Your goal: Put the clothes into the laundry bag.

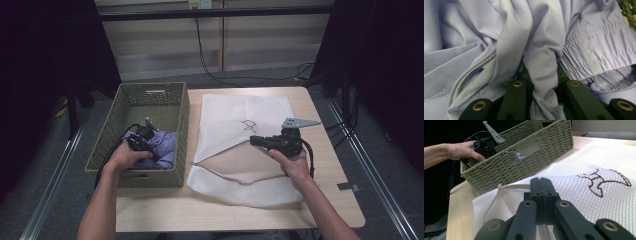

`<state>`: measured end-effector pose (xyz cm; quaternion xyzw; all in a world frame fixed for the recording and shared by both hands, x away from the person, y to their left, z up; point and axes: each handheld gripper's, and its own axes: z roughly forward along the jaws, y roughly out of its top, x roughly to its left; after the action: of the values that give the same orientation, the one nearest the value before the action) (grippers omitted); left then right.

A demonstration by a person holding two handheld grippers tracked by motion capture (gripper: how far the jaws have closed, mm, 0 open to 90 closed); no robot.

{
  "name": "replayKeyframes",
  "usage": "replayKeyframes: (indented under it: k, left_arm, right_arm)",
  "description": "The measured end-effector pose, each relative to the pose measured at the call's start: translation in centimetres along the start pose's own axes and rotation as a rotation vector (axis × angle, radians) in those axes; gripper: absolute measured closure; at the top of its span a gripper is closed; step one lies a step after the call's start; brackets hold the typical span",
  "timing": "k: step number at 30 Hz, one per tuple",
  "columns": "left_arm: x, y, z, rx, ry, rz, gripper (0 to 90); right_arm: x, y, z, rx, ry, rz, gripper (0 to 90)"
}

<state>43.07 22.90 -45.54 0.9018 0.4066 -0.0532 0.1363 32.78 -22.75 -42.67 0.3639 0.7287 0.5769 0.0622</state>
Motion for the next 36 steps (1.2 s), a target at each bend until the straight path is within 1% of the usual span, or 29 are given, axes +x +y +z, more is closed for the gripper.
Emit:
replayKeyframes:
  k: [1, 2, 3, 4, 5, 7, 8, 9, 10, 11, 12, 13, 14, 15, 16, 18, 19, 20, 21, 22, 24, 25, 27, 30, 31, 32, 33, 34, 36]
  left_arm:
    - [0.0, 0.0, -0.1, -0.015, -0.003, -0.001, 78.4]
    - [-0.1, -0.1, -0.2, -0.032, 0.000, -0.016, 78.5]
    - [0.1, -0.1, -0.4, -0.029, 0.003, -0.004, 78.6]
    - [0.0, -0.1, -0.5, -0.055, -0.004, -0.028, 78.7]
    - [0.1, -0.1, -0.7, -0.059, 0.002, -0.015, 78.7]
    - [0.3, -0.2, -1.1, -0.072, -0.010, -0.019, 78.6]
    - [0.4, -0.2, -1.2, -0.079, -0.005, -0.019, 78.6]
    - [0.4, -0.2, -1.4, -0.094, -0.003, -0.033, 78.6]
    - [0.4, -0.3, -1.6, -0.113, -0.010, -0.035, 78.6]
    - [0.4, -0.4, -1.8, -0.150, -0.007, -0.057, 78.7]
    - [0.6, -0.4, -2.1, -0.140, -0.011, -0.039, 78.7]
    - [0.6, -0.5, -2.4, -0.153, -0.001, -0.042, 78.8]
    - [0.5, -0.6, -2.5, -0.189, -0.010, -0.072, 78.8]
    - [0.7, -0.7, -2.8, -0.191, -0.001, -0.047, 78.8]
    - [0.7, -0.8, -3.0, -0.205, -0.009, -0.051, 78.9]
    - [0.5, -0.9, -3.4, -0.226, 0.005, -0.027, 78.8]
    - [0.0, -1.0, -3.6, -0.255, 0.010, 0.008, 78.9]
    - [-0.2, -1.2, -3.8, -0.285, 0.012, 0.011, 78.9]
    - [-0.3, -1.3, -3.9, -0.312, 0.011, 0.002, 78.9]
    - [-0.3, -1.5, -4.2, -0.327, 0.014, 0.014, 78.9]
    - [-0.4, -1.7, -4.6, -0.367, 0.023, 0.007, 78.9]
    - [-0.4, -1.8, -4.9, -0.372, 0.025, 0.021, 79.0]
    - [-0.6, -1.9, -5.2, -0.403, 0.036, 0.031, 79.0]
    - [-1.1, -2.1, -5.7, -0.467, 0.043, 0.021, 79.0]
    - [-1.1, -2.2, -6.0, -0.492, 0.037, 0.022, 79.0]
    - [-1.3, -2.2, -6.0, -0.512, 0.038, 0.008, 79.0]
    - [-1.2, -2.4, -6.2, -0.531, 0.034, 0.013, 79.0]
    - [-1.3, -2.5, -6.2, -0.547, 0.026, -0.003, 79.0]
    - [-1.3, -2.8, -6.2, -0.569, 0.023, 0.002, 79.1]
  right_arm:
    - [0.0, 0.0, 0.0, 0.001, 0.000, 0.003, 90.0]
    - [-0.1, 0.0, -0.1, 0.000, 0.001, 0.006, 90.0]
    - [-0.1, 0.0, -0.1, -0.004, 0.003, 0.005, 90.0]
    - [-0.1, 0.0, -0.1, -0.004, 0.003, 0.006, 90.0]
    - [-0.1, 0.0, -0.1, -0.004, 0.003, 0.006, 90.0]
    - [-0.1, 0.0, -0.1, -0.001, 0.001, 0.004, 90.0]
    - [-0.1, 0.0, 0.0, 0.000, 0.001, 0.003, 90.0]
    - [-0.1, 0.0, 0.0, 0.000, 0.001, 0.004, 90.0]
    - [-0.1, 0.0, 0.0, -0.002, 0.002, 0.003, 90.0]
    - [-0.1, 0.0, -0.1, -0.002, 0.002, 0.002, 90.0]
    - [-0.1, 0.0, -0.1, -0.003, 0.000, 0.000, 90.0]
    - [-0.1, 0.0, -0.1, -0.003, -0.001, 0.000, 90.0]
    - [-0.1, 0.0, -0.1, -0.004, 0.000, 0.000, 90.0]
    - [-0.1, 0.0, -0.1, -0.004, -0.001, 0.003, 90.0]
    - [-0.1, 0.0, -0.1, -0.003, -0.001, 0.004, 90.0]
    - [-0.1, 0.0, -0.1, -0.004, -0.003, 0.002, 90.0]
    - [-0.1, 0.0, -0.2, -0.004, 0.000, 0.003, 90.0]
    - [-0.1, 0.0, -0.2, -0.007, -0.002, 0.002, 90.0]
    - [-0.1, 0.0, -0.3, -0.008, -0.002, 0.003, 90.0]
    - [-0.2, 0.0, -0.4, -0.009, -0.002, 0.004, 90.0]
    - [-0.3, 0.0, -0.4, -0.012, -0.006, 0.006, 90.0]
    - [-0.2, 0.0, -0.5, -0.012, -0.007, 0.008, 90.0]
    - [-0.2, 0.0, -0.4, -0.010, -0.006, 0.008, 90.0]
    - [-0.2, 0.0, -0.3, -0.008, -0.007, 0.009, 90.0]
    - [-0.2, 0.0, -0.3, -0.008, -0.007, 0.008, 90.0]
    - [-0.2, 0.0, -0.3, -0.009, -0.006, 0.005, 90.0]
    - [-0.2, 0.0, -0.3, -0.009, -0.007, 0.006, 90.0]
    - [-0.2, 0.0, -0.3, -0.008, -0.005, 0.007, 90.0]
    - [-0.2, 0.0, -0.4, -0.009, -0.003, 0.009, 90.0]
